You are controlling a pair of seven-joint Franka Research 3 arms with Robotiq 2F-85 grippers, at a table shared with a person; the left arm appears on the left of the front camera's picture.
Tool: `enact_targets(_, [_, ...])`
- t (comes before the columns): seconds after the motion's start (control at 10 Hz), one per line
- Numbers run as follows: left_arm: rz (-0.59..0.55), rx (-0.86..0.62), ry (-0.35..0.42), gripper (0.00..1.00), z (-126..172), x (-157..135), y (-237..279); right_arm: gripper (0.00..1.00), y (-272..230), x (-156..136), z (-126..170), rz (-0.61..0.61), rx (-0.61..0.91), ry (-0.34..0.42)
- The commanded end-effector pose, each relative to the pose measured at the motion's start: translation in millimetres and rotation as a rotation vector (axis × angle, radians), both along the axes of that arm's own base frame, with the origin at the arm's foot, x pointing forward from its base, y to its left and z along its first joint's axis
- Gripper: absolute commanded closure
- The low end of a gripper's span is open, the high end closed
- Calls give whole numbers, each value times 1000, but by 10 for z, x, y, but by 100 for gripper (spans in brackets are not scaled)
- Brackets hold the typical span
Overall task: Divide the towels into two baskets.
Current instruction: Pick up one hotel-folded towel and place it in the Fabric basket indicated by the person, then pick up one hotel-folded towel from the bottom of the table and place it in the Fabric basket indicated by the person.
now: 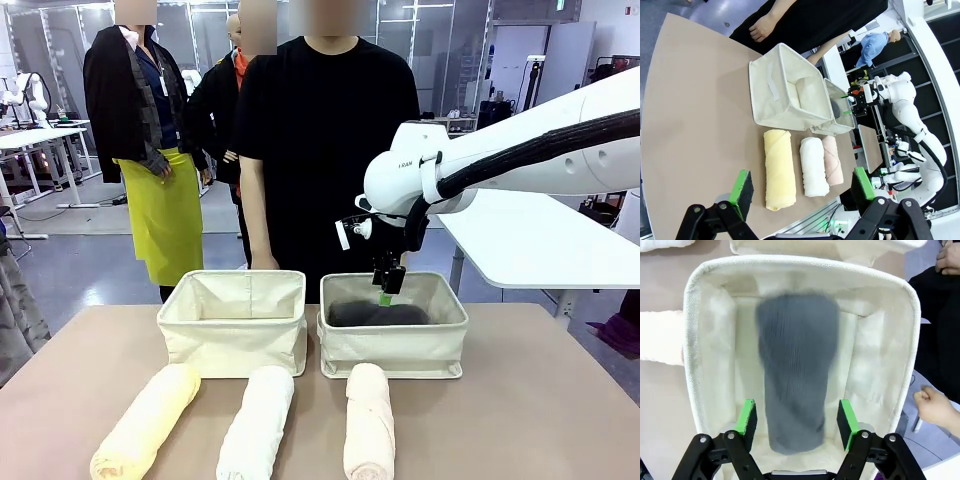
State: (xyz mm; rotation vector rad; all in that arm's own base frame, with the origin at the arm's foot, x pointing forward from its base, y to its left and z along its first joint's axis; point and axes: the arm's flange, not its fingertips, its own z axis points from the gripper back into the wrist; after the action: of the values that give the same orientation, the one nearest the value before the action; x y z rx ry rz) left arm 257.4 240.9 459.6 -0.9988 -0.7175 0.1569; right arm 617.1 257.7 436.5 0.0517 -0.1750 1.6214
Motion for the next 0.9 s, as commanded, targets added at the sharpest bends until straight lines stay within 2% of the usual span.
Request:
enact_targets(0.0, [-3, -8, -16, 0, 18, -19, 15, 0, -16, -56, 40, -34, -7, -20])
enact_targets(0.2, [-3, -8, -16, 0, 18, -19, 15, 0, -51, -114, 92, -44, 21, -14])
enact_targets(0.3, [-3, -8, -16, 0, 18, -19, 15, 0, -147, -278, 209, -104, 78, -9])
enact_targets(0.4, [-3, -8, -16, 0, 18, -19, 15, 0, -34, -2, 75, -13, 4, -10])
enact_targets(0.8, [-3, -8, -16, 0, 18, -19, 15, 0, -34, -2, 75, -13, 4, -10])
